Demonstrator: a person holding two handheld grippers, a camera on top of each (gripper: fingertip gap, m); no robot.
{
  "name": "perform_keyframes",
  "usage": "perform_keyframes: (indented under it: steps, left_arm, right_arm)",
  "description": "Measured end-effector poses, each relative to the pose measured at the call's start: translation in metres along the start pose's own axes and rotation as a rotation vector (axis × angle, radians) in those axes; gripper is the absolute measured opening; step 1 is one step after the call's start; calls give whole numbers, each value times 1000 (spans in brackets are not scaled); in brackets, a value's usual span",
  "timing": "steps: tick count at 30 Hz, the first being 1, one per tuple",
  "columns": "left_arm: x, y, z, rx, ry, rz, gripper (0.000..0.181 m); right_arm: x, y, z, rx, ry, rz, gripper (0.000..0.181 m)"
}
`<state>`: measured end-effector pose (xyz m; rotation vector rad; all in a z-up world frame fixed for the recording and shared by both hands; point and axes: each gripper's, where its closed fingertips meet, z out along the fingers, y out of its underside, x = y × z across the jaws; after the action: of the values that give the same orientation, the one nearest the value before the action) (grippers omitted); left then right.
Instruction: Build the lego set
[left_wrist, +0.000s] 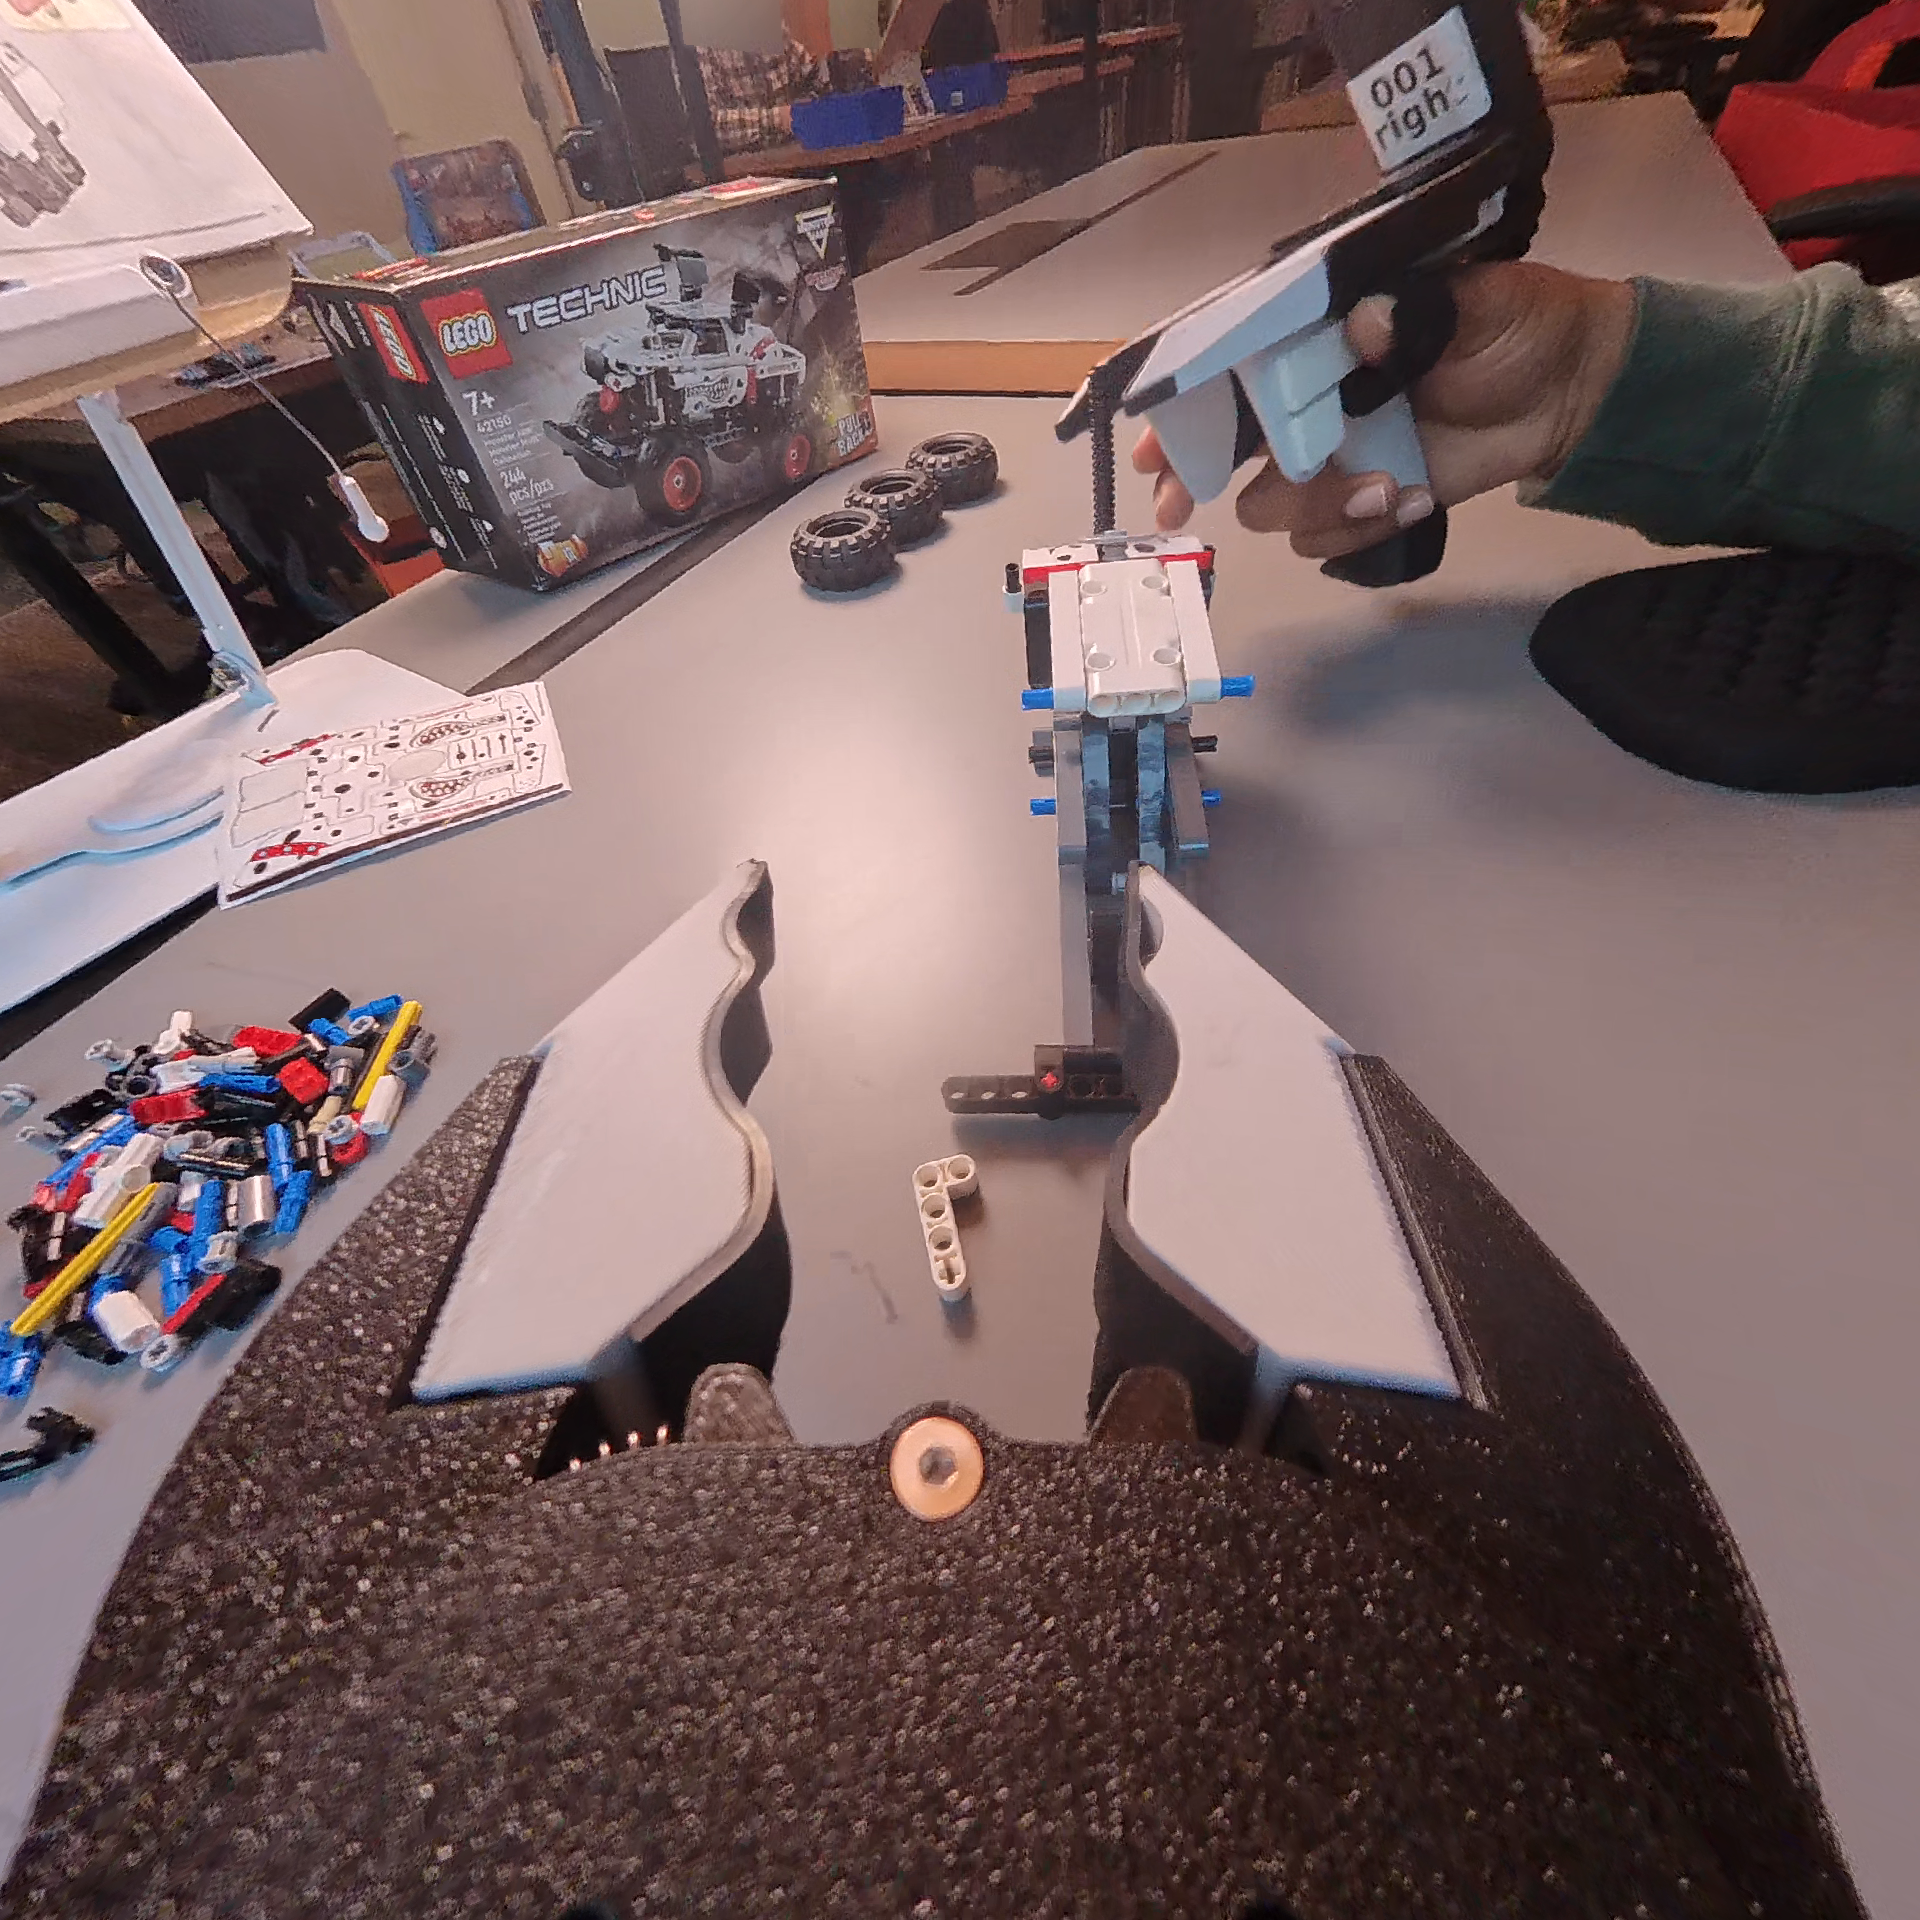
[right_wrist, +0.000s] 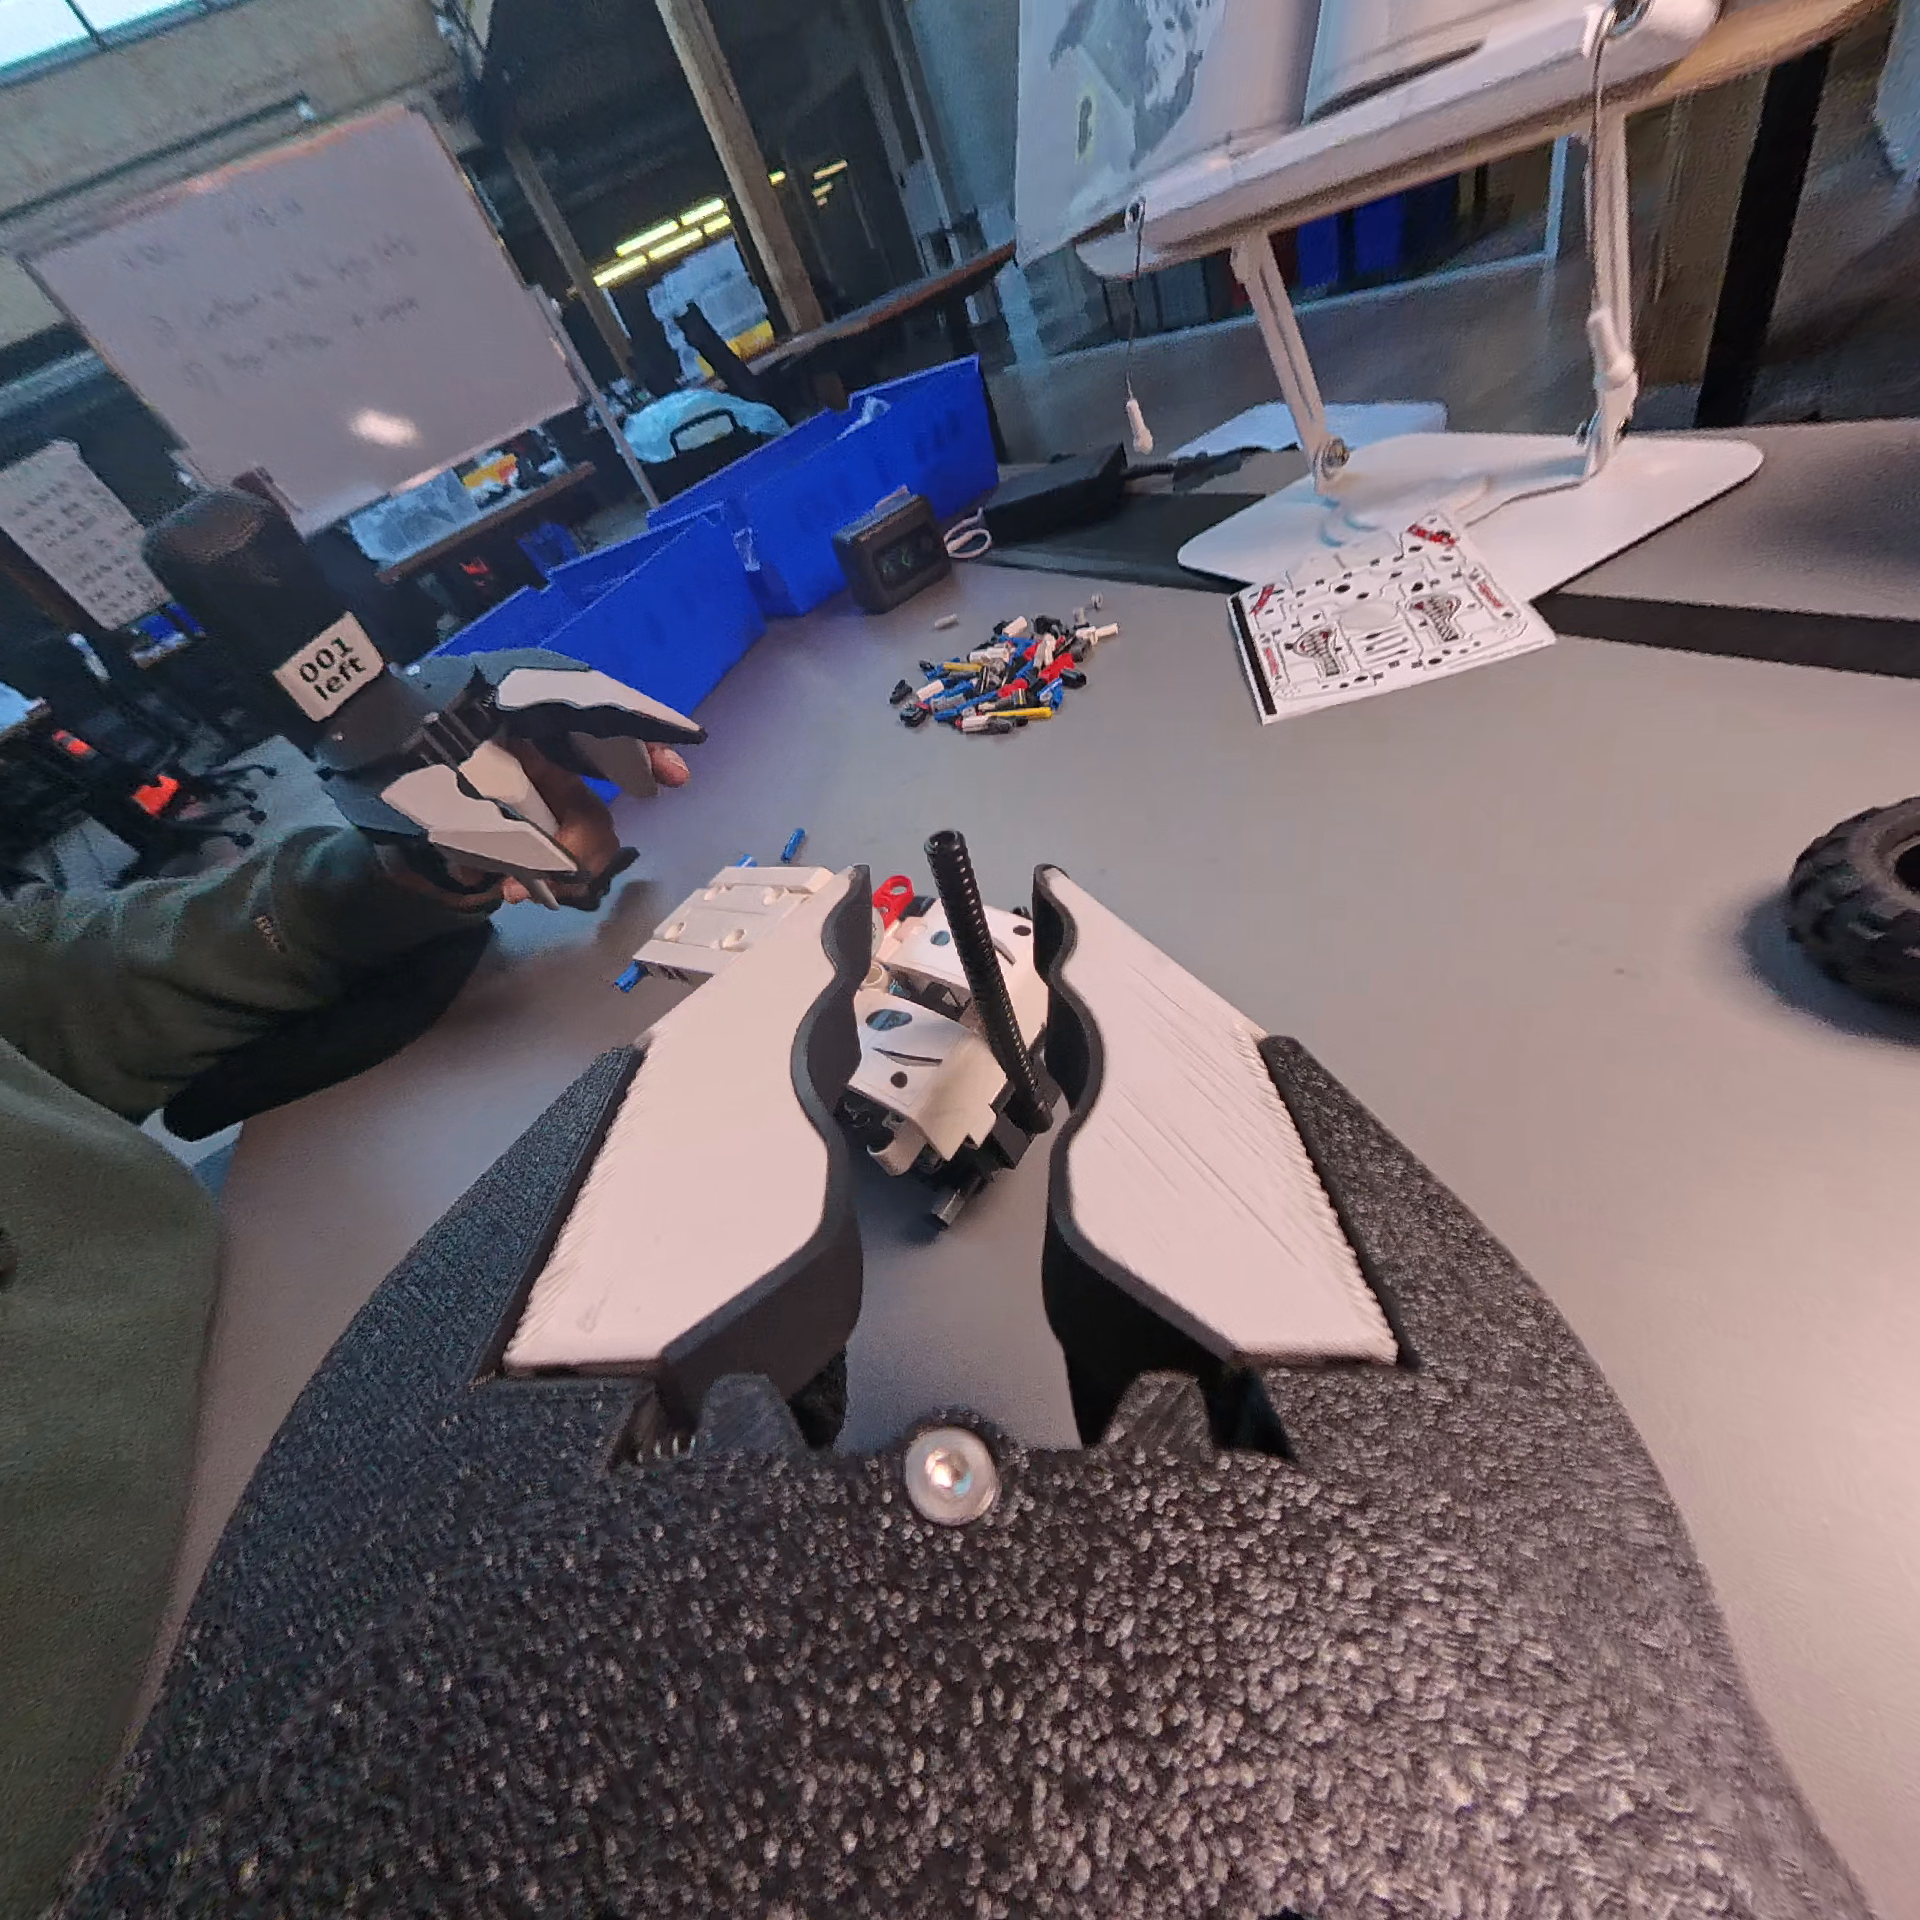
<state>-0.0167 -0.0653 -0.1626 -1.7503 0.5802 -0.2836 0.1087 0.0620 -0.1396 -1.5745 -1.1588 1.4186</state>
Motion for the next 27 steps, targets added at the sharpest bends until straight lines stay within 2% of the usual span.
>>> perform_keyframes:
  steps: [2, 4, 7, 11, 13, 14, 15, 20, 23, 27]
  left_arm:
    - [-6, 6, -10, -68, 20, 45, 64]
    - [-12, 26, -28, -221, 60, 56, 58]
    - [-6, 53, -47, -341, 156, -35, 47]
    - [-2, 78, -28, -432, 114, 19, 33]
    - [3, 89, -18, -488, 141, 17, 30]
    - [5, 90, -16, -487, 156, 6, 23]
    - [2, 90, -14, -487, 147, -1, 8]
    - [-46, 98, -22, -529, -31, -2, 7]
    - [-72, 102, -26, -538, -87, -31, 8]
    - [-103, 104, -18, -544, -136, -53, 8]
  right_arm:
    - [-1, -9, -7, 24, 21, -47, 33]
    - [-1, -13, -13, 35, 40, -98, 34]
    - [1, -12, -14, 26, 55, -116, 34]
    - [1, -3, -7, -4, 42, -111, 33]
    - [-2, 1, -4, -22, 36, -128, 33]
    - [-2, 3, -4, -31, 38, -139, 33]
    - [-3, 5, -4, -39, 41, -149, 32]
    - [1, 7, -5, -50, 56, -158, 29]
    - [3, 9, -5, -54, 56, -152, 28]
    - [5, 11, -4, -60, 58, -142, 28]
